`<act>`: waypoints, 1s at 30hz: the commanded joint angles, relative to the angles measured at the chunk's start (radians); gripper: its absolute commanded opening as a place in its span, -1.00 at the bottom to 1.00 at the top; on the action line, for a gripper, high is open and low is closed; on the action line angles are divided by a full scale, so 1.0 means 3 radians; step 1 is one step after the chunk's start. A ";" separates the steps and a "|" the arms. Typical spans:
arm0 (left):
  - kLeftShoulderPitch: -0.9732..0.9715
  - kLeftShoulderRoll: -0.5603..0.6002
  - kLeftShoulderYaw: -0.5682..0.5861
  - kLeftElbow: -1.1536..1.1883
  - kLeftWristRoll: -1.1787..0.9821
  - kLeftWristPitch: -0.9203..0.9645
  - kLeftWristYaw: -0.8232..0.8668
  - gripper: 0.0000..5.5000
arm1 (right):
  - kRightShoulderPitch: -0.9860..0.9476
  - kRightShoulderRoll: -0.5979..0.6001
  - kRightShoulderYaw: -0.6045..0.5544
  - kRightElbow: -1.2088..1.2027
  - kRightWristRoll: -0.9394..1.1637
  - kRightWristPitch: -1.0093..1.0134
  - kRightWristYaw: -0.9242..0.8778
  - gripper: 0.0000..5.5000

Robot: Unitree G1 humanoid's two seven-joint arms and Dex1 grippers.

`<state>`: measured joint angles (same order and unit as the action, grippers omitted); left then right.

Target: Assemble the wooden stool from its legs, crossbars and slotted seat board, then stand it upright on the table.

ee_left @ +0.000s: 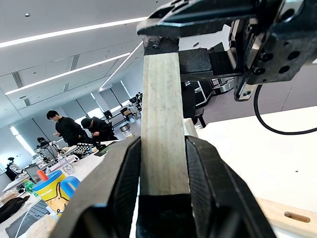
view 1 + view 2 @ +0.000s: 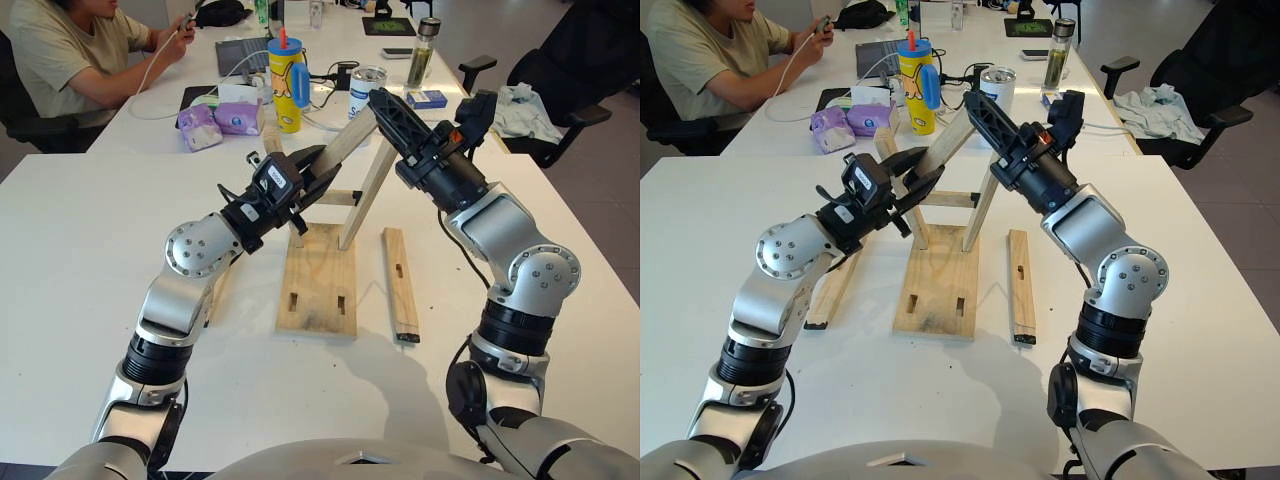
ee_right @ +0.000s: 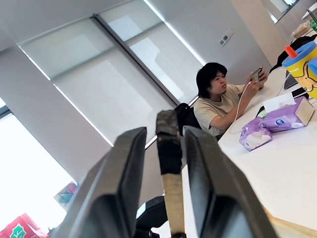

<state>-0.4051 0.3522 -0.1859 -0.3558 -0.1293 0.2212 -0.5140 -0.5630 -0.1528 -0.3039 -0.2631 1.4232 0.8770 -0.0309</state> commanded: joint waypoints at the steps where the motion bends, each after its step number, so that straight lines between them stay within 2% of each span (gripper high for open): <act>1: 0.0052 0.0007 -0.0014 -0.0042 0.0048 0.0045 0.0003 -0.52 | -0.0016 -0.0070 0.0037 0.0025 0.0024 -0.0047 -0.0044 -0.75; 3: 0.0058 0.0004 -0.0022 -0.0047 0.0060 0.0062 0.0006 -0.52 | -0.0015 -0.0081 0.0053 0.0031 0.0028 -0.0062 -0.0046 -0.84; 8: 0.0048 -0.0031 -0.0023 -0.0001 0.0146 0.0128 0.0104 -0.52 | 0.0002 -0.0108 0.0068 0.0047 -0.0006 -0.0100 -0.0066 -0.84; 9: 0.0060 -0.0087 0.0031 -0.0005 0.0047 0.0169 0.0125 -0.39 | 0.0014 -0.0112 0.0077 0.0045 -0.0030 -0.0107 -0.0068 -0.84; 14: 0.0141 -0.0294 0.0230 -0.0292 -0.0530 0.0392 0.0101 -0.15 | 0.0166 -0.0176 0.0125 -0.0018 -0.0231 -0.0150 -0.0101 -0.84; 16: 0.0110 -0.0404 0.0462 -0.0419 -0.0947 0.0636 0.0195 -0.04 | 0.0325 -0.0215 0.0093 -0.0102 -0.0195 -0.0123 -0.0145 -0.84; 20: 0.0004 -0.0409 0.1003 -0.0433 -0.1475 0.0832 0.0400 0.16 | 0.1040 -0.0433 0.0089 -0.0552 -0.0212 0.0033 -0.0278 -0.84; 23: 0.0067 -0.0347 0.1113 -0.0453 -0.1542 0.0872 0.0465 0.18 | 0.1616 -0.0606 0.0210 -0.0999 -0.0788 -0.0058 -0.0349 -0.84; 25: 0.0106 -0.0358 0.1116 -0.0480 -0.1565 0.0900 0.0526 0.18 | 0.1882 -0.0557 0.0190 -0.1182 -0.1169 -0.0259 -0.0487 -0.84; 30: 0.0101 -0.0389 0.1036 -0.0452 -0.1546 0.0927 0.0618 0.18 | 0.1934 -0.0302 0.0244 -0.1188 -0.1756 -0.0646 -0.0688 -0.84</act>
<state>-0.3782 0.2389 0.1349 -0.4905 -0.5889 0.4871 -0.3389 0.0260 -0.2761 -0.2479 -0.6183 0.9490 0.7211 -0.2140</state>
